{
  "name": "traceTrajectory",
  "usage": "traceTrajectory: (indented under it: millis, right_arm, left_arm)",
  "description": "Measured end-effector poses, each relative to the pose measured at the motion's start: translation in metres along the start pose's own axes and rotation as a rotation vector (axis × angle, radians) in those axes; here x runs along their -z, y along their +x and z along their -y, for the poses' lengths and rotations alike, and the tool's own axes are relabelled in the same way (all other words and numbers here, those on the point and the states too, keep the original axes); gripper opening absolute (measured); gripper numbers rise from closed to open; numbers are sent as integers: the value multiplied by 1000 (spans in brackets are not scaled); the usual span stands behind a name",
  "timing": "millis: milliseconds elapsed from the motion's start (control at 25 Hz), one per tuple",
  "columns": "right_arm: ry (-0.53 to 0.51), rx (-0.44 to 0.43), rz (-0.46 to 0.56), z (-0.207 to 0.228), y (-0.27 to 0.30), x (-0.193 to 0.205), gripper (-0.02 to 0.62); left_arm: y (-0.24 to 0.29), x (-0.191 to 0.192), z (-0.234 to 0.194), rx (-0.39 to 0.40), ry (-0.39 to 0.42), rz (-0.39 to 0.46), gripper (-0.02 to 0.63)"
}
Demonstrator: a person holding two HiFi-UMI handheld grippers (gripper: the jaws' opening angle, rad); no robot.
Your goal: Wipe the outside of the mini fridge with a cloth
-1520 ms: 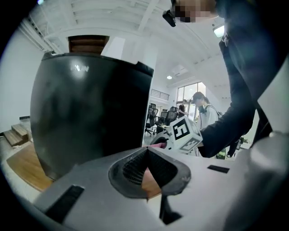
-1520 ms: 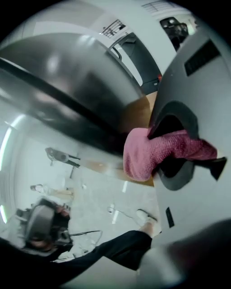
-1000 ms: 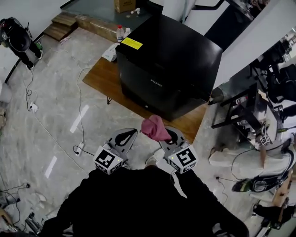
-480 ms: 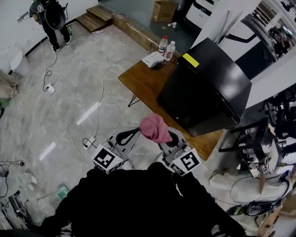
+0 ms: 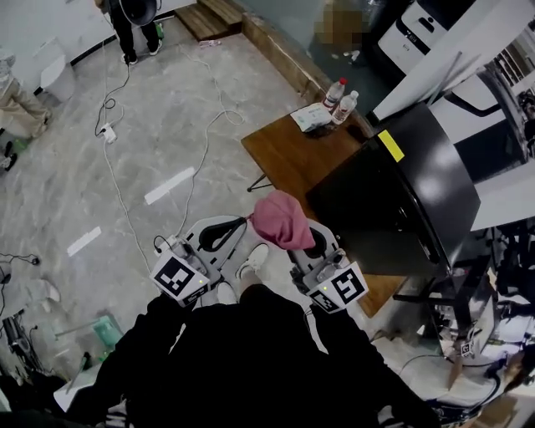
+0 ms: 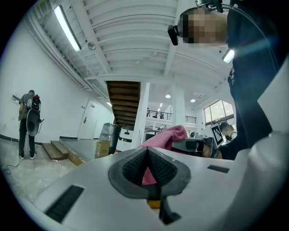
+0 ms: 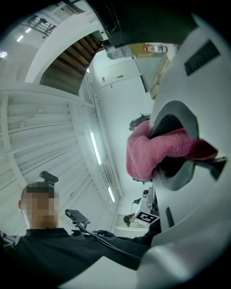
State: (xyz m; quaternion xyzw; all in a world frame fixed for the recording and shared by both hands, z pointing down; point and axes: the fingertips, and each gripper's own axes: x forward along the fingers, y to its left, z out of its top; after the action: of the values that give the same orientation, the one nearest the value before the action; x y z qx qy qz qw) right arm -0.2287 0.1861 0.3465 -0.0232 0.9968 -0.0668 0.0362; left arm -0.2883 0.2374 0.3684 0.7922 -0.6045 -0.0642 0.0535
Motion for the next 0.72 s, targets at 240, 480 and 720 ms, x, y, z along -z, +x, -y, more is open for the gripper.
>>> traceTrajectory:
  millis: [240, 480, 720]
  right_arm:
    - [32, 4, 28, 58, 49, -7, 58]
    - [-42, 96, 56, 123, 80, -27, 57]
    - [-102, 151, 41, 175, 109, -40, 58]
  left_arm:
    - [42, -15, -56, -43, 21, -29, 6]
    - [112, -35, -98, -44, 86, -22, 6]
    - [178, -47, -137, -29, 108, -15, 6]
